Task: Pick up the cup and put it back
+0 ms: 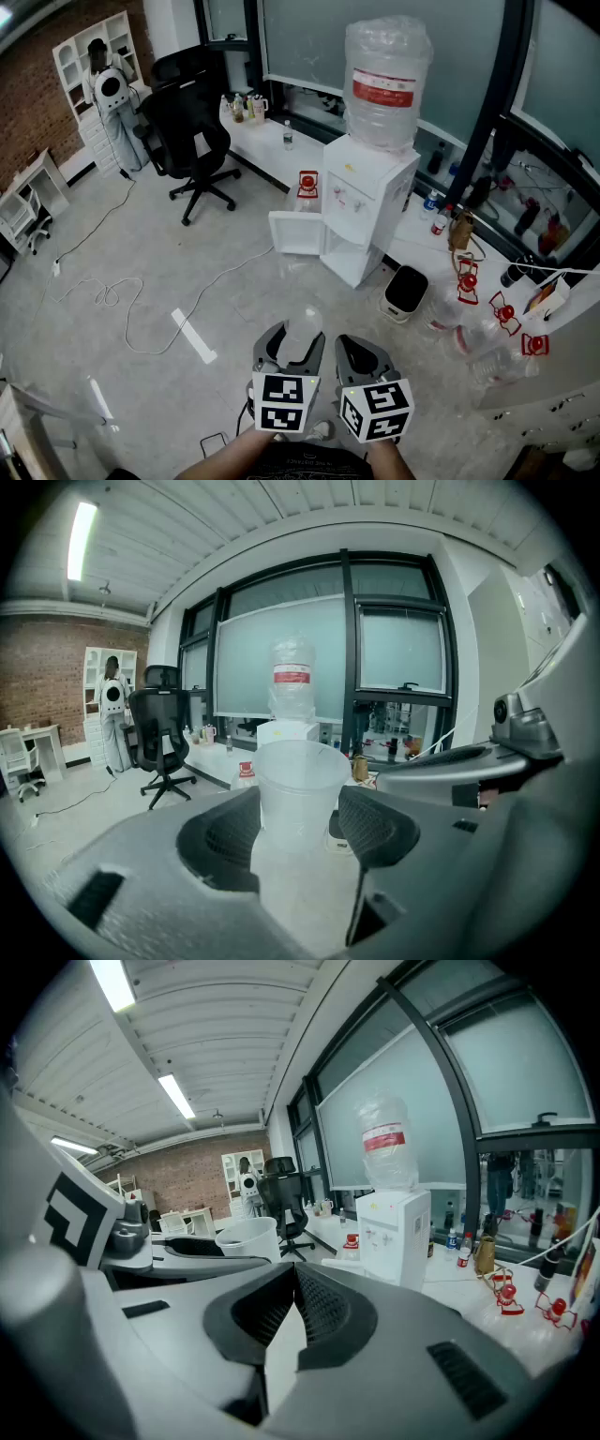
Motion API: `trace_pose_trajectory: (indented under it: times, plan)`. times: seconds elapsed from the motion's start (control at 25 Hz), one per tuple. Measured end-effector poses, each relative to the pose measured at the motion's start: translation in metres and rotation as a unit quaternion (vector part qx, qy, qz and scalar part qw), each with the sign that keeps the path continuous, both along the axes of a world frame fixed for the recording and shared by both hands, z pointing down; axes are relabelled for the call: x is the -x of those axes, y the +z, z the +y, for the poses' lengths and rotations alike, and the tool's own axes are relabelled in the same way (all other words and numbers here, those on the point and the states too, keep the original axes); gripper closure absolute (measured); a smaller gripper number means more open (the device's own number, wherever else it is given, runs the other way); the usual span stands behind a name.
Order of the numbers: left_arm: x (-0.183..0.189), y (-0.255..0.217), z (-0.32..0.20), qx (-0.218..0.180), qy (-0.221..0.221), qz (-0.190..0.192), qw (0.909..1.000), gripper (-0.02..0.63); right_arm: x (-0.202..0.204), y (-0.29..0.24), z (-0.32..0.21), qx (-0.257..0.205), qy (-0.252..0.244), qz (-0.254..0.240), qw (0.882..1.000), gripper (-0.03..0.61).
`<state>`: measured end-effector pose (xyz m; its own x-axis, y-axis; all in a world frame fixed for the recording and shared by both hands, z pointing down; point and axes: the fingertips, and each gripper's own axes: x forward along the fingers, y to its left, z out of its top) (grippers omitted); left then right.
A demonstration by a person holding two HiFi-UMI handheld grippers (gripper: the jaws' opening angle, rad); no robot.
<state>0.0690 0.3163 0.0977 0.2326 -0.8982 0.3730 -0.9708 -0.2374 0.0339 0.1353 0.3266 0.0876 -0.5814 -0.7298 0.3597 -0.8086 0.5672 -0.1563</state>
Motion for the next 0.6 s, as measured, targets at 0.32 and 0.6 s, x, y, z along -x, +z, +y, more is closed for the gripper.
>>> trace_pose_trajectory:
  times: [0.32, 0.6]
  plan:
    - [-0.017, 0.001, -0.007, 0.001, -0.006, 0.001, 1.0000, 0.353, -0.016, 0.003, -0.006, -0.003, 0.003, -0.004, 1.000, 0.555]
    - [-0.027, 0.008, -0.020, 0.004, -0.008, -0.001, 1.0000, 0.353, -0.029, 0.008, -0.019, -0.001, 0.005, -0.008, 1.000, 0.555]
